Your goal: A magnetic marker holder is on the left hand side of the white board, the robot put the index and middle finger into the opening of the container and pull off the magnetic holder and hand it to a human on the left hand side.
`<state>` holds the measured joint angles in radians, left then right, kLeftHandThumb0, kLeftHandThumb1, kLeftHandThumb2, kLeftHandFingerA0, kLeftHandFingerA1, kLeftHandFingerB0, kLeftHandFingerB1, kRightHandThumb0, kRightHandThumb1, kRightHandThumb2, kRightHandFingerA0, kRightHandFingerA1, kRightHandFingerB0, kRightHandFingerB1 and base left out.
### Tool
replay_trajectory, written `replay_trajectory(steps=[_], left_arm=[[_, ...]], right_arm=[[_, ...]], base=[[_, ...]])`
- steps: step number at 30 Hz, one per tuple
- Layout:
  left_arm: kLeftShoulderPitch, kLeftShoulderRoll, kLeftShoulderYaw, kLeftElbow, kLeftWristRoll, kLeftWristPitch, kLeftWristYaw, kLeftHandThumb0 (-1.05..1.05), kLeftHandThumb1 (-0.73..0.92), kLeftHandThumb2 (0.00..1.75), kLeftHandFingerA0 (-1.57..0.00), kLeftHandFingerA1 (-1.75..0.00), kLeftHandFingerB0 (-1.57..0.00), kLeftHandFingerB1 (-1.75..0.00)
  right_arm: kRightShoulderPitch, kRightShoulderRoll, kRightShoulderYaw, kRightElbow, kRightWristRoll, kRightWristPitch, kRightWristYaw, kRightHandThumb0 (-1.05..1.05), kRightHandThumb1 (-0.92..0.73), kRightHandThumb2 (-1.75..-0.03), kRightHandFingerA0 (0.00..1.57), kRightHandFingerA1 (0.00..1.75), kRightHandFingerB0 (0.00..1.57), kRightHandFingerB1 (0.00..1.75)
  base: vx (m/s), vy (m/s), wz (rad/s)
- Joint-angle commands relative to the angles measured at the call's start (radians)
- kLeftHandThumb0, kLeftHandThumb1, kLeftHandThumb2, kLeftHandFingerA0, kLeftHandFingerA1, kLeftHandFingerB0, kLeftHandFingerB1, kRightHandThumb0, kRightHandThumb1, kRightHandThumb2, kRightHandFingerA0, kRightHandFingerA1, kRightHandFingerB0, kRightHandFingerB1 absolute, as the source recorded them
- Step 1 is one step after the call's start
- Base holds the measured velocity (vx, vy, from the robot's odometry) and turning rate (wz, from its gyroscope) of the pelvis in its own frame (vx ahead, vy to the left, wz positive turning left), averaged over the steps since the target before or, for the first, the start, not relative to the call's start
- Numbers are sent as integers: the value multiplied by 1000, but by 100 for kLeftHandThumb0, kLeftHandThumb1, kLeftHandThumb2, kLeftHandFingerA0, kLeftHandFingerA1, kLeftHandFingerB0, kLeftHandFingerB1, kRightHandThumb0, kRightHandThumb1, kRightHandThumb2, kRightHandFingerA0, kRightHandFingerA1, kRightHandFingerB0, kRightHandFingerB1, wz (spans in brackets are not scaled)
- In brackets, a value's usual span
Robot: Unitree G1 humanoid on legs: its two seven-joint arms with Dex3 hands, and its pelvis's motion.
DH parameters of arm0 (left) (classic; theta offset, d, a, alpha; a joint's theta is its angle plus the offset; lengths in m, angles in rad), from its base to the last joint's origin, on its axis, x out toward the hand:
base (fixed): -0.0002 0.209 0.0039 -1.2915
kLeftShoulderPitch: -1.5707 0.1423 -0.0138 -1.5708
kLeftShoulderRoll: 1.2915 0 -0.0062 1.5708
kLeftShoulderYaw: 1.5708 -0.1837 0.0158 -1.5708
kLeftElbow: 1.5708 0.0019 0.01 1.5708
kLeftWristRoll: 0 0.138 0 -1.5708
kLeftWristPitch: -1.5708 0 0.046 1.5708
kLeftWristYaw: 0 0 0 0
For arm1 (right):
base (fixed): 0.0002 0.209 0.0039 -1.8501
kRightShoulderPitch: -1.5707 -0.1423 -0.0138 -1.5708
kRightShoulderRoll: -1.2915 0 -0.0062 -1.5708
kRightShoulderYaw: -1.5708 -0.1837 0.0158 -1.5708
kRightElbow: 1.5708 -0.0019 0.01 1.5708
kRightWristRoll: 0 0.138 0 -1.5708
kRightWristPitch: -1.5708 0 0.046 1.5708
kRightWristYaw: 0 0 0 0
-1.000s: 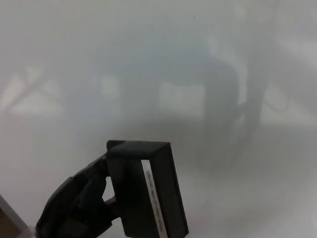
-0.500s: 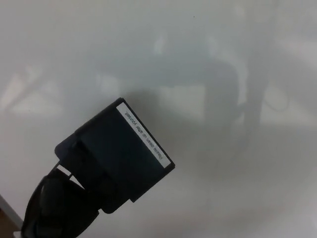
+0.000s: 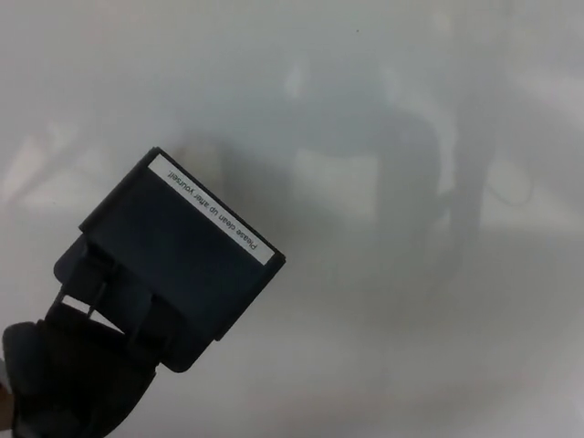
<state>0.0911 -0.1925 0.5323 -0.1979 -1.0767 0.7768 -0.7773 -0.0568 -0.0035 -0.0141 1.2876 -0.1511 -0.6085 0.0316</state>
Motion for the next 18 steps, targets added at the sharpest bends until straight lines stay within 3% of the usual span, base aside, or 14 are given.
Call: replay_trajectory(steps=[1,2,7,8,12,14,15,17,18], left_arm=[[-41,52,30,22,-348,76,-177,-89,49,56,-43,-33,-26,-35],[-48,76,24,38,-327,77,-272,-89,48,56,-47,-34,-29,-35],[-43,86,12,51,-308,57,-340,-87,47,56,-50,-35,-36,-34],[-39,93,10,55,-301,56,-351,-83,43,55,-50,-36,-36,-36],[-31,110,2,65,-292,49,-372,-83,43,55,-50,-36,-36,-36],[-35,146,-7,115,-235,20,-447,-82,41,55,-56,-39,-40,-38],[-39,163,-14,135,-211,6,-478,-84,35,75,-62,-47,-37,-44],[-41,170,-18,143,-203,0,-490,-84,35,75,-62,-47,-37,-44],[-48,165,-24,150,-197,-15,-511,-87,47,56,-70,-44,-42,-41]], right_arm=[[-14,-13,-26,6,25,12,-14,-63,-62,-93,45,55,16,42],[-14,-12,-29,6,28,11,-10,-62,-63,-92,45,55,16,42],[-18,-13,-32,7,25,15,-12,-61,-63,-93,45,55,15,42],[-18,-12,-33,7,26,17,-10,-56,-78,-63,50,41,21,28],[-20,-10,-37,8,27,19,-7,-56,-78,-63,50,41,21,28],[-20,-9,-38,7,25,16,-7,-55,-79,-63,51,41,21,28],[-20,-8,-43,8,31,14,1,-54,-78,-63,51,41,21,28],[-21,-7,-46,8,33,12,4,-54,-78,-63,51,41,21,28],[-22,-8,-45,8,29,15,3,-55,-79,-63,50,41,20,28]], base=[[0,0,0],[0,0,0],[0,0,0],[0,0,0],[0,0,0],[0,0,0],[0,0,0],[0,0,0],[0,0,0]])
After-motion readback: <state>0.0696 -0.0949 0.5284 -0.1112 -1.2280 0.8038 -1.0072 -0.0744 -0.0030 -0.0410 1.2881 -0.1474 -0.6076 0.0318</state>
